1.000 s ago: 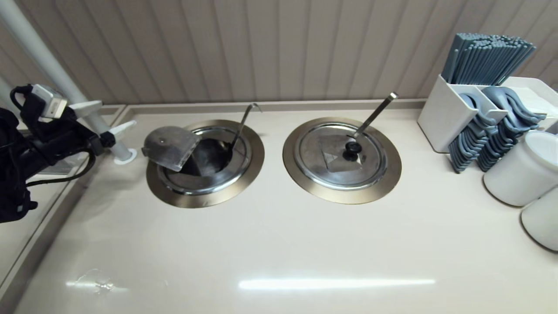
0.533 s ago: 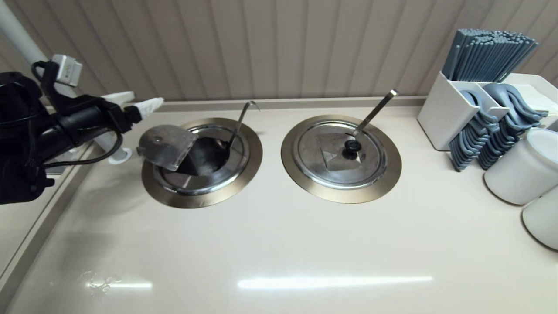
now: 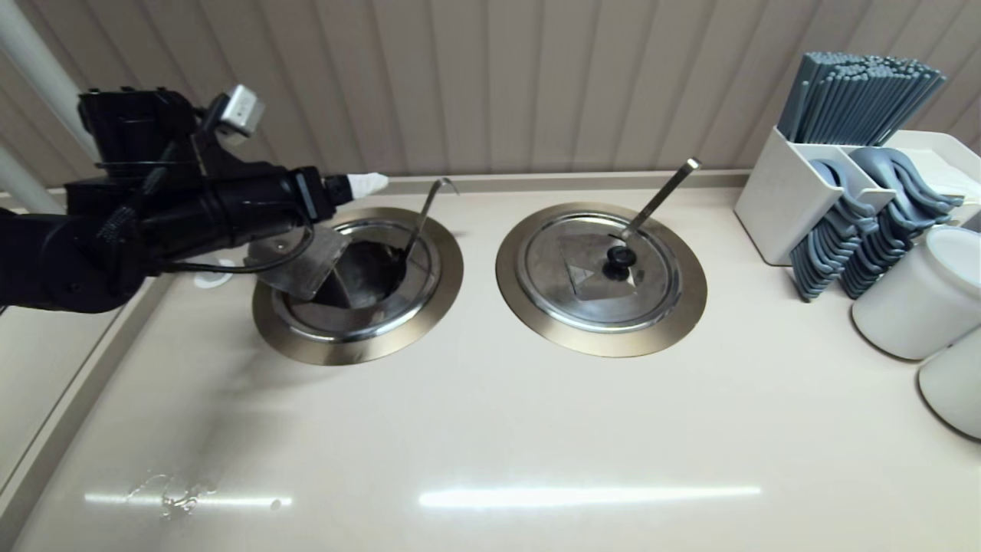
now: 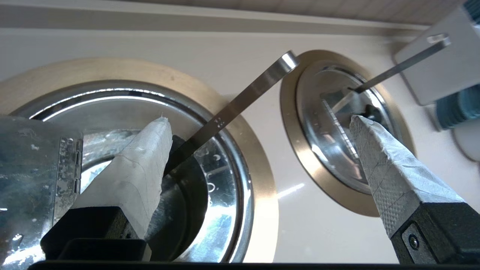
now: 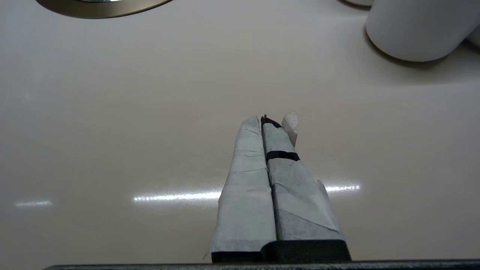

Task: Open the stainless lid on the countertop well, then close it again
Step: Stir with a spoon

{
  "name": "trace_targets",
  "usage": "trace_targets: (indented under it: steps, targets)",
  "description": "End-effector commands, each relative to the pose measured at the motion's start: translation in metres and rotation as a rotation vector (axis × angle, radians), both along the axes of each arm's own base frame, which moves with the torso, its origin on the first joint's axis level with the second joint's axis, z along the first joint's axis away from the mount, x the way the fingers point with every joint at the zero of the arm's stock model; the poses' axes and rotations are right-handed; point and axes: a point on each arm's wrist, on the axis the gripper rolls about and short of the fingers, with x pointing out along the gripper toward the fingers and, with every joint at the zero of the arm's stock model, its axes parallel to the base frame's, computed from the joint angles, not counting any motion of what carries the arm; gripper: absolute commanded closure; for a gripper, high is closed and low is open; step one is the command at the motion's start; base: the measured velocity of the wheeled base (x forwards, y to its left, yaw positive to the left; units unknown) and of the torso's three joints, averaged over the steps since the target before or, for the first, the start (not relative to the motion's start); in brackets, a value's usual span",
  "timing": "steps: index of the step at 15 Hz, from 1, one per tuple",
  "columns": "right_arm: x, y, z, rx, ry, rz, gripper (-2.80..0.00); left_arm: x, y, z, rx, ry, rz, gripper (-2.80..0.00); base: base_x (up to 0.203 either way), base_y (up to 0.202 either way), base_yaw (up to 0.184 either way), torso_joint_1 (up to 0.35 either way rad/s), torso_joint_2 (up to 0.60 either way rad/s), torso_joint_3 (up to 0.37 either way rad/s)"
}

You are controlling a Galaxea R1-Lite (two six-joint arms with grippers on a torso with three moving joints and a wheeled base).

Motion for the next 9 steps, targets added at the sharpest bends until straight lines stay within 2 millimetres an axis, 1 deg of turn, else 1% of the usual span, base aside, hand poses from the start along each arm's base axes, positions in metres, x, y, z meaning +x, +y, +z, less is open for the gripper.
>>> trace_targets:
  steps: [1,3,4,6,9]
  targets:
    - [0.0,0.0,0.0,0.0,0.0,-0.001,0.0,0.011,-0.024,-0.019,0.051,0.026,0.028,-2.8,0.0,0.0,0.0,0.0,0.0,0.0]
    - [0.0,0.0,0.0,-0.001,0.0,0.001,0.0,0.017,-0.045,-0.037,0.109,0.023,0.083,-2.8,0.0,0.0,0.0,0.0,0.0,0.0]
    - [0.0,0.0,0.0,0.0,0.0,0.001,0.0,0.022,-0.05,-0.043,0.106,-0.006,0.09,-2.8,0.0,0.0,0.0,0.0,0.0,0.0]
    - [0.0,0.0,0.0,0.0,0.0,-0.001,0.0,0.035,-0.059,-0.063,0.109,-0.086,0.089,-2.8,0.0,0.0,0.0,0.0,0.0,0.0]
    - [0.0,0.0,0.0,-0.002,0.0,0.0,0.0,0.054,-0.067,-0.096,0.186,-0.154,0.111,-2.8,0.0,0.0,0.0,0.0,0.0,0.0]
